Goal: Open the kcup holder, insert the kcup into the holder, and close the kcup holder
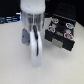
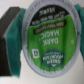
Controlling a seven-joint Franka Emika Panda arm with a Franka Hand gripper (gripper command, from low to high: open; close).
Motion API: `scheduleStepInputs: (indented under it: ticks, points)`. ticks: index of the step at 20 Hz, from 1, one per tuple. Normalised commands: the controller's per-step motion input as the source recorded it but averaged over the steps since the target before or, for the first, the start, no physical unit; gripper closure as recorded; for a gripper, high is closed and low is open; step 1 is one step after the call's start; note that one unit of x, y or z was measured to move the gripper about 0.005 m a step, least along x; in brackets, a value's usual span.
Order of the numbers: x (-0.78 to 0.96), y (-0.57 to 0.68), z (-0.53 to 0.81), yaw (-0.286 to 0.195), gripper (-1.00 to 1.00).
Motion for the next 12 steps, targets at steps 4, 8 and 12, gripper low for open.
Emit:
scheduleStepInputs:
  ticks: [4, 8, 12]
  points:
    - [0.04, 0.43, 0.87, 0.015, 1.0]
    - [0.03, 0.48, 0.75, 0.021, 1.0]
    - [-0.03, 0.56, 0.54, 0.057, 1.0]
